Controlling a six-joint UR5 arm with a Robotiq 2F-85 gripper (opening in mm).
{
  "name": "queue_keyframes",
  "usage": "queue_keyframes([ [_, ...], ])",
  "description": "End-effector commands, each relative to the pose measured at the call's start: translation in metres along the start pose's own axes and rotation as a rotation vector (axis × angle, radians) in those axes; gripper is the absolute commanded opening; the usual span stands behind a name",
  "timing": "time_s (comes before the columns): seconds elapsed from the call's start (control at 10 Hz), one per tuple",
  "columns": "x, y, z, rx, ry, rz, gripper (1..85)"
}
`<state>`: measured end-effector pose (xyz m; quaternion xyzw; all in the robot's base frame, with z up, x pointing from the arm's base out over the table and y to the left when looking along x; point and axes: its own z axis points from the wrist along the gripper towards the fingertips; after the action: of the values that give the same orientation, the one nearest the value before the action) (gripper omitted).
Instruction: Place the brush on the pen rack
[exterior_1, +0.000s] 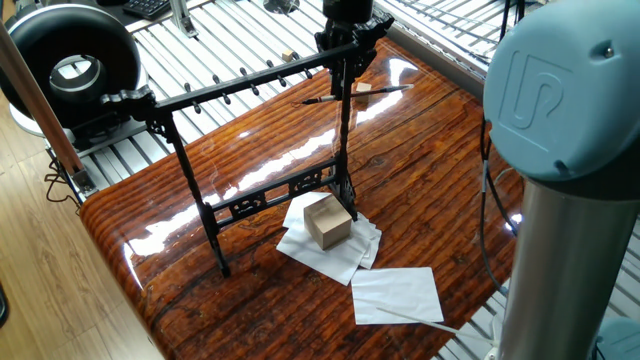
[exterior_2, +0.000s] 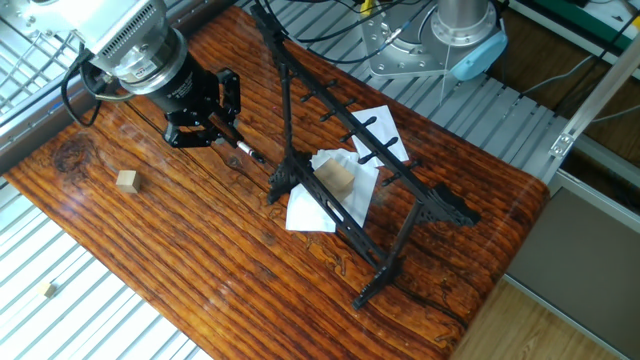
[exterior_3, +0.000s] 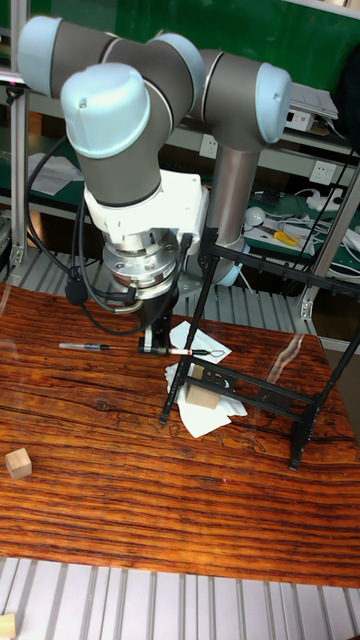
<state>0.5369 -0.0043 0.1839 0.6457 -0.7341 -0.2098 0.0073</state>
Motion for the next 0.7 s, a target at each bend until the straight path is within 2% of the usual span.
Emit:
queue_keyframes([
  [0.0, -0.0058, 0.0032, -0.0015, -0.011, -0.023, -0.017, 1.0],
  [0.6, -0.0060, 0.0065, -0.0016, -0.024, -0.023, -0.003, 1.0],
])
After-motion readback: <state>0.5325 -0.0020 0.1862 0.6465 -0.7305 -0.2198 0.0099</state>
